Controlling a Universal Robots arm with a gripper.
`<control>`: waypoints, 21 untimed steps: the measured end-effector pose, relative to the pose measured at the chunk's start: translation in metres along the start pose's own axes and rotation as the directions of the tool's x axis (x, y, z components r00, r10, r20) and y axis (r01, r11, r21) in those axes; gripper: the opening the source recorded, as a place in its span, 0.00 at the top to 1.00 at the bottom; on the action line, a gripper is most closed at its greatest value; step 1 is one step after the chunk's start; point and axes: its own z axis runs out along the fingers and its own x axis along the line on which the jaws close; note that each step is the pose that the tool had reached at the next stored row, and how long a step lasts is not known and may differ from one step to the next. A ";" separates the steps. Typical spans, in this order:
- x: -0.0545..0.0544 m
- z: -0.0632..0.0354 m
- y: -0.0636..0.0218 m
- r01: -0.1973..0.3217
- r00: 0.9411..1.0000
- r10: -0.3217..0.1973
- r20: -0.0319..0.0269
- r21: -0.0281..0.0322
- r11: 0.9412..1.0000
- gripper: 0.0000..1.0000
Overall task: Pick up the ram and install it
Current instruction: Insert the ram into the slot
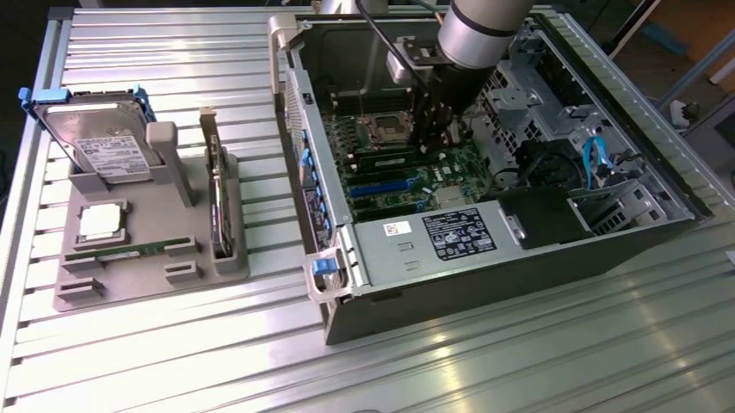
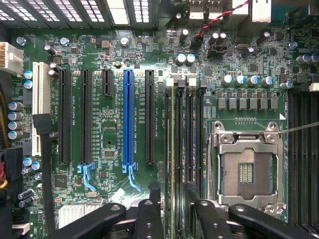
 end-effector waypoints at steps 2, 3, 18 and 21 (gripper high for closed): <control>0.000 -0.0065 0.0003 0.000 1.000 0.000 -0.002 0.000 1.000 0.68; -0.001 -0.0104 0.0004 0.000 1.000 0.000 -0.002 0.000 1.000 0.68; -0.004 -0.0642 0.0024 -0.001 0.999 0.001 -0.033 0.000 1.000 0.68; -0.004 -0.0720 0.0027 -0.002 0.999 0.002 -0.041 0.000 1.000 0.68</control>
